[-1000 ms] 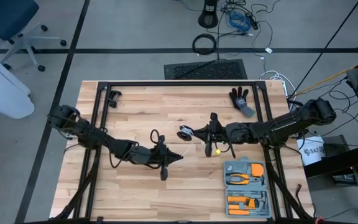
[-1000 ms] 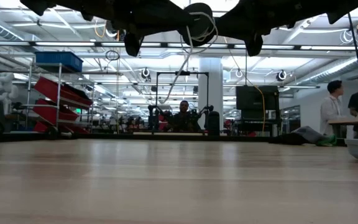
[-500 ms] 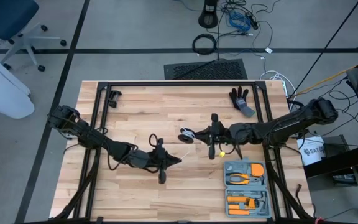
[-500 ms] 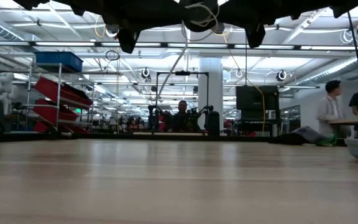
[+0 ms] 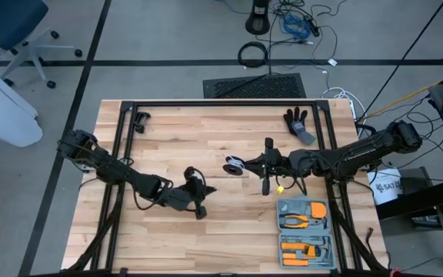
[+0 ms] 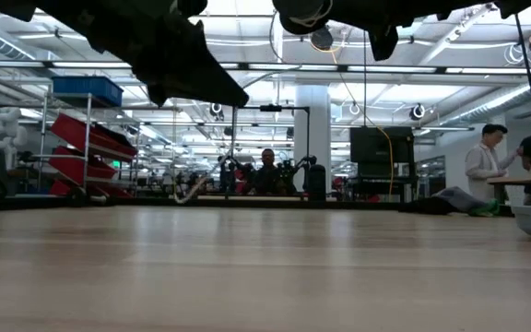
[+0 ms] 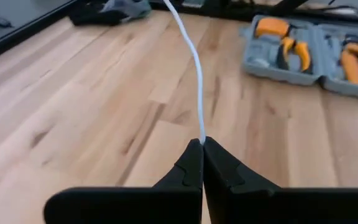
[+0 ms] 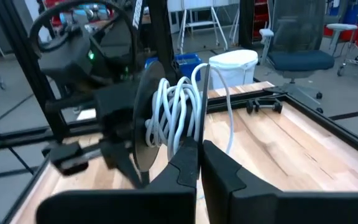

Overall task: Coil cords
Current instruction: Uncoil the white cable wire from the spool

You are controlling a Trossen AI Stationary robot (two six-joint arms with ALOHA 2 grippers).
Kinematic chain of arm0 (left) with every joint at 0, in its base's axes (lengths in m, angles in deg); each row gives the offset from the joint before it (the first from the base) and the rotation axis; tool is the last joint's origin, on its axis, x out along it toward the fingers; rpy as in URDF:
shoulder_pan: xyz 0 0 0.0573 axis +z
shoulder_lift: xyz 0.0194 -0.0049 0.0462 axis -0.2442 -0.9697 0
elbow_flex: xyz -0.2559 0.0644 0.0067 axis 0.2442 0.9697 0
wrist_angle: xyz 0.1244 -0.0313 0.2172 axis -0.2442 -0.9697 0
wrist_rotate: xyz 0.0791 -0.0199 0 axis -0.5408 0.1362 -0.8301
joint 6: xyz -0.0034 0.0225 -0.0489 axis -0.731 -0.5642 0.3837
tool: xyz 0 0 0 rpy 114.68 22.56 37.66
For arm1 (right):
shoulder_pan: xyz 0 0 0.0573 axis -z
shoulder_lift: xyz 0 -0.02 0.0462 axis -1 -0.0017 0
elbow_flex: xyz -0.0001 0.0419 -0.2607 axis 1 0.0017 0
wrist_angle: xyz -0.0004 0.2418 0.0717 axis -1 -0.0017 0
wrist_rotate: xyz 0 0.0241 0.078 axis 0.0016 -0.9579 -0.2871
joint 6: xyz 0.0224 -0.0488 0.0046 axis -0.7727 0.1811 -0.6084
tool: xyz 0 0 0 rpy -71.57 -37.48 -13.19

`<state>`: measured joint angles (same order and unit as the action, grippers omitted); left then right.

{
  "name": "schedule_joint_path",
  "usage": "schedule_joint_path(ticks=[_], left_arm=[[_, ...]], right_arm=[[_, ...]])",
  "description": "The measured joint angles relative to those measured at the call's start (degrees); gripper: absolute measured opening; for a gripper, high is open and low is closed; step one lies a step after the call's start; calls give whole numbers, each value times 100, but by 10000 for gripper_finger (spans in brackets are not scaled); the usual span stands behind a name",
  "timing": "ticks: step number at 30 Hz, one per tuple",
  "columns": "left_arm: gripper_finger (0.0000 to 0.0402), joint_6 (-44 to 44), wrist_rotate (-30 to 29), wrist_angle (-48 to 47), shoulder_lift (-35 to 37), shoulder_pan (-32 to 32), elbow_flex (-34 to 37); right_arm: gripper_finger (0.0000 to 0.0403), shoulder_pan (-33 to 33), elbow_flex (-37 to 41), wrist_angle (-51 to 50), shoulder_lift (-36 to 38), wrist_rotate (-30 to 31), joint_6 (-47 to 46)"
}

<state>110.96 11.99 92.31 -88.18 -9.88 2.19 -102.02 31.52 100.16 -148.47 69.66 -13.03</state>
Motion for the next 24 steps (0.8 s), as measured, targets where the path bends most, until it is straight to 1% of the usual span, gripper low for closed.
schedule_joint_path(ticks=[2,5,8,10,13,16,19,22,24], left_arm=[[1,74,-21,-501,201,-2,0],[1,572,-218,-1556,637,-6,0],[1,1164,-637,-2731,1192,-27,0],[1,1523,-1013,-3346,1612,-90,2],[1,1571,-1567,-3622,2272,-195,2],[1,1109,-2182,-3336,2932,-327,2],[1,42,-2549,-2399,3437,-444,2],[1,-1363,-2540,-875,3698,-544,2],[1,-2146,-2241,170,3728,-618,0]], right_arm=[[0,6,0,-199,60,4,3],[0,60,0,-434,159,22,73],[0,149,0,-670,267,37,106],[0,214,0,-847,332,36,106],[0,326,-2,-1057,352,38,102],[0,443,0,-1241,333,37,41],[0,549,-1,-1440,289,39,-83],[0,613,0,-1495,260,65,-106],[0,629,0,-1501,224,189,-108]])
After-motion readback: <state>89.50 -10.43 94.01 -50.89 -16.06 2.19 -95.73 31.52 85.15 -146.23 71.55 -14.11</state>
